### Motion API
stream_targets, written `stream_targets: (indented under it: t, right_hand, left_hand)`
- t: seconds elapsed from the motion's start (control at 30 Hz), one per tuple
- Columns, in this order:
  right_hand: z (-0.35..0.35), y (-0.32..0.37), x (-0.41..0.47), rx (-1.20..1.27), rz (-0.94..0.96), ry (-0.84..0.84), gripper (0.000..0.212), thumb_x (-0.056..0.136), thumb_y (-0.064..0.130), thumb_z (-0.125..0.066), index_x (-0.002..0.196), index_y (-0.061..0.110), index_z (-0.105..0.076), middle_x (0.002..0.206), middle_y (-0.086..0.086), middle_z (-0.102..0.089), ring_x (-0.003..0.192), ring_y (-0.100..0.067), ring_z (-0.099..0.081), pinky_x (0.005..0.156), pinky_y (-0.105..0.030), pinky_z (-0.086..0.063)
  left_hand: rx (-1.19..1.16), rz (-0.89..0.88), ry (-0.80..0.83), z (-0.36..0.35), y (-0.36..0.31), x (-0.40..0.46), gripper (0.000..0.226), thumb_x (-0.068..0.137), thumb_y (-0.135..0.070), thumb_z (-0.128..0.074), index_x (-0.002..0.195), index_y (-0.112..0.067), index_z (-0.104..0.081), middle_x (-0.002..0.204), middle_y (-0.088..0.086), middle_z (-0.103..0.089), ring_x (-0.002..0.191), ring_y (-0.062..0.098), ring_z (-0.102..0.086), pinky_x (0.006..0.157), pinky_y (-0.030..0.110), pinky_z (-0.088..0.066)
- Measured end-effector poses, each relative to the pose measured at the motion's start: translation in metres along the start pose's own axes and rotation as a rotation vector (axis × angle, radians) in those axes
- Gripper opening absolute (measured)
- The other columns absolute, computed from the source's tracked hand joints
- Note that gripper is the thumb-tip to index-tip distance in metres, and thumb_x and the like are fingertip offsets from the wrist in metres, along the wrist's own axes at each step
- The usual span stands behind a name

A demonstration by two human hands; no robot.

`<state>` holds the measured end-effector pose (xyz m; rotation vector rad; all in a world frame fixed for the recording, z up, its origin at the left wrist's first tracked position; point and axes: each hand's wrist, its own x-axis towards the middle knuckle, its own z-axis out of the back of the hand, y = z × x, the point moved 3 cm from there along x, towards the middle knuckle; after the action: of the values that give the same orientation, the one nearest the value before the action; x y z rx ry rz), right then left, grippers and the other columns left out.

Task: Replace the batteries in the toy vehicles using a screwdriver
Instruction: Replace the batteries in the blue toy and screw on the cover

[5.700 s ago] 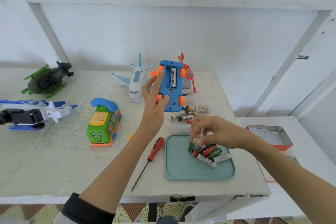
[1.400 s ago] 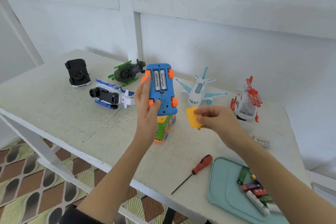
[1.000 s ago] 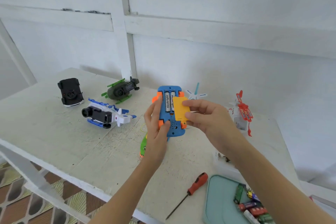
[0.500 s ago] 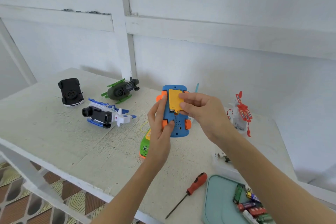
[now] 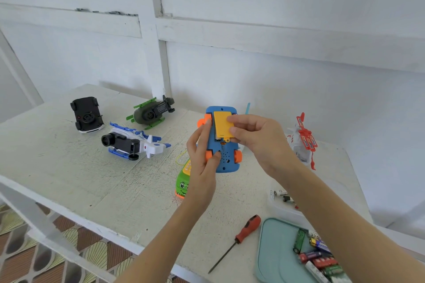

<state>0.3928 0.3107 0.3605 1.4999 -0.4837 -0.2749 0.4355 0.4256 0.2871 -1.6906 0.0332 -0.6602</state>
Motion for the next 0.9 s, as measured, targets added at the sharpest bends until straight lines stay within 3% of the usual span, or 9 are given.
stream_targets:
  t: [0.17,0.3,0.37,0.57,0.7,0.9]
  right_hand:
    - [0.005,0.003,-0.001,-0.119,0.013,0.064,0.028,0.083,-0.002,-0.064,0.108,0.012,-0.066,0.098,-0.005,-0.068,0.086,-0.009,-0.065,0.077,-0.018,-0.054]
    - [0.006,0.007,-0.001,-0.157,-0.004,0.173,0.039,0.08,-0.01,-0.062,0.112,0.011,-0.064,0.097,-0.001,-0.067,0.087,-0.007,-0.064,0.074,-0.015,-0.053]
    - [0.007,0.007,-0.001,-0.228,0.044,0.157,0.039,0.08,-0.008,-0.063,0.114,0.01,-0.064,0.096,0.0,-0.066,0.086,-0.007,-0.063,0.074,-0.012,-0.052]
    - [0.002,0.004,-0.001,-0.658,0.372,0.054,0.036,0.079,0.001,-0.068,0.113,0.015,-0.065,0.084,0.006,-0.048,0.071,-0.004,-0.048,0.069,-0.005,-0.04]
    - [-0.001,-0.002,-0.003,-0.744,0.515,0.041,0.037,0.08,0.0,-0.067,0.115,0.009,-0.064,0.082,0.007,-0.045,0.068,0.002,-0.043,0.068,-0.005,-0.037]
    - [-0.003,-0.003,-0.003,-0.773,0.48,0.065,0.04,0.08,0.015,-0.07,0.119,0.012,-0.061,0.087,0.006,-0.047,0.068,0.0,-0.044,0.067,-0.005,-0.035]
  left_hand:
    - [-0.007,0.007,0.002,0.0,0.001,-0.001,0.061,0.086,-0.014,-0.04,0.132,-0.053,-0.034,0.136,-0.011,-0.03,0.118,0.004,-0.048,0.096,0.026,-0.05]
    - [-0.013,0.021,0.0,0.001,0.001,-0.002,0.061,0.084,-0.014,-0.04,0.131,-0.052,-0.034,0.134,-0.014,-0.031,0.115,0.0,-0.048,0.089,0.018,-0.05]
    - [-0.011,0.024,-0.004,0.001,0.0,-0.003,0.061,0.084,-0.014,-0.04,0.131,-0.053,-0.034,0.134,-0.013,-0.031,0.117,0.005,-0.048,0.09,0.02,-0.05]
    - [-0.014,0.039,-0.005,0.002,-0.004,-0.003,0.063,0.086,-0.015,-0.04,0.131,-0.058,-0.035,0.136,-0.011,-0.032,0.124,0.019,-0.047,0.099,0.042,-0.051]
    - [-0.025,0.041,-0.006,0.002,-0.007,-0.002,0.062,0.086,-0.015,-0.04,0.132,-0.058,-0.034,0.136,-0.013,-0.031,0.125,0.02,-0.046,0.098,0.04,-0.052]
    - [-0.037,0.059,0.0,0.003,-0.004,-0.003,0.067,0.098,0.002,-0.039,0.133,-0.055,-0.034,0.14,-0.007,-0.029,0.132,0.022,-0.042,0.1,0.037,-0.051]
